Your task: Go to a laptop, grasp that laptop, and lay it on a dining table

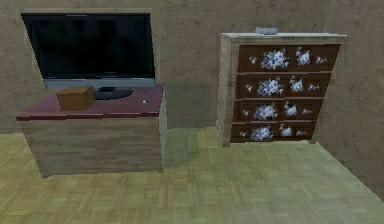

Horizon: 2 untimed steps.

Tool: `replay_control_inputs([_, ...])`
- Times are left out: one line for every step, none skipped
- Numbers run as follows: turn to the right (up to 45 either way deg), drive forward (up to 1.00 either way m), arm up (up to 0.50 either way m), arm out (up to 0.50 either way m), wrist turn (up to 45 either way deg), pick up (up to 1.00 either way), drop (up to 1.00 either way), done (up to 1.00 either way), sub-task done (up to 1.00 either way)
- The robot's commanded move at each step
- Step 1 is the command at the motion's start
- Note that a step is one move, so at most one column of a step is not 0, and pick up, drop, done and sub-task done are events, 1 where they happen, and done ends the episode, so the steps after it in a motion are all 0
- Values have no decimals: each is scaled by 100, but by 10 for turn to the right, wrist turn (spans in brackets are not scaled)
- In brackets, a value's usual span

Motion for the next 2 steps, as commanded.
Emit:
replay_control_inputs([0,0,0,-8,0,0,0,0,0])
replay_control_inputs([0,0,0,0,0,0,0,100,0])
